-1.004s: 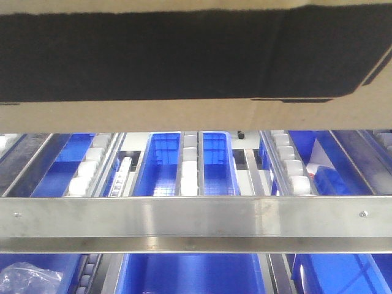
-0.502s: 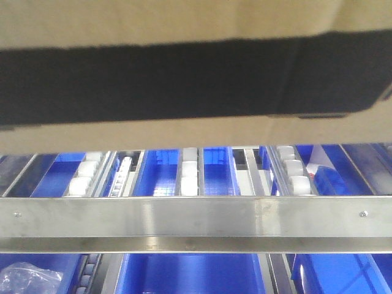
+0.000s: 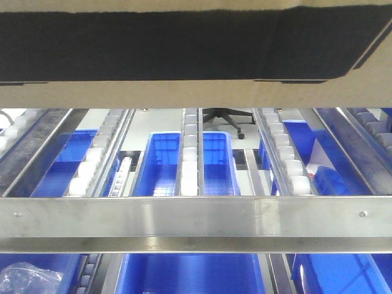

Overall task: Grab box from left shelf to table start
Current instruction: 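Hold the box with both grippers while the base turns away from the shelf, then hold the box with both grippers while the base drives across the floor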

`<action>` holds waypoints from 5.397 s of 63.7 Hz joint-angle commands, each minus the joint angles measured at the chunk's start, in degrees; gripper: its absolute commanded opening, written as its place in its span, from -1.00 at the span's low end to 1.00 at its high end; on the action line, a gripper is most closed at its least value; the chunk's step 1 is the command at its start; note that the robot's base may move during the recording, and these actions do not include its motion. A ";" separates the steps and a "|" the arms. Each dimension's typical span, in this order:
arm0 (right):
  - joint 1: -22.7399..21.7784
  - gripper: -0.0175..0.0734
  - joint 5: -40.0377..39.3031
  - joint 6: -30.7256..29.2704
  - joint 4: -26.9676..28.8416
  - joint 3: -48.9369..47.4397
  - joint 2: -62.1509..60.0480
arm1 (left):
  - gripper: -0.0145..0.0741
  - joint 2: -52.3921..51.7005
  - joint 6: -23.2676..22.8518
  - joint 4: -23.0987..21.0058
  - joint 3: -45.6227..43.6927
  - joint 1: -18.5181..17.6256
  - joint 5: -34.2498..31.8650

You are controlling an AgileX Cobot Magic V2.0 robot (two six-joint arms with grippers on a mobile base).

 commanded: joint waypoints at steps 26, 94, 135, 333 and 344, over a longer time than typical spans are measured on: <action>-0.67 -0.49 -6.98 0.15 -8.90 -1.66 0.54 | -0.90 -0.35 -2.66 5.27 -2.61 0.19 -12.32; -0.67 -0.49 -6.98 0.15 -8.90 -1.66 0.54 | -0.90 -0.35 -2.66 5.98 -2.72 0.19 -12.78; -0.67 -0.49 -6.98 0.15 -8.90 -1.66 0.54 | -0.90 -7.44 -2.66 8.48 -4.61 0.19 -5.62; -0.67 -0.49 -6.98 0.15 -8.90 -1.66 0.54 | -0.90 -2.72 -2.66 9.21 -2.98 0.19 -9.66; -0.67 -0.49 -6.98 0.15 -8.90 -1.66 0.54 | -0.90 -2.72 -2.66 9.21 -2.98 0.19 -9.66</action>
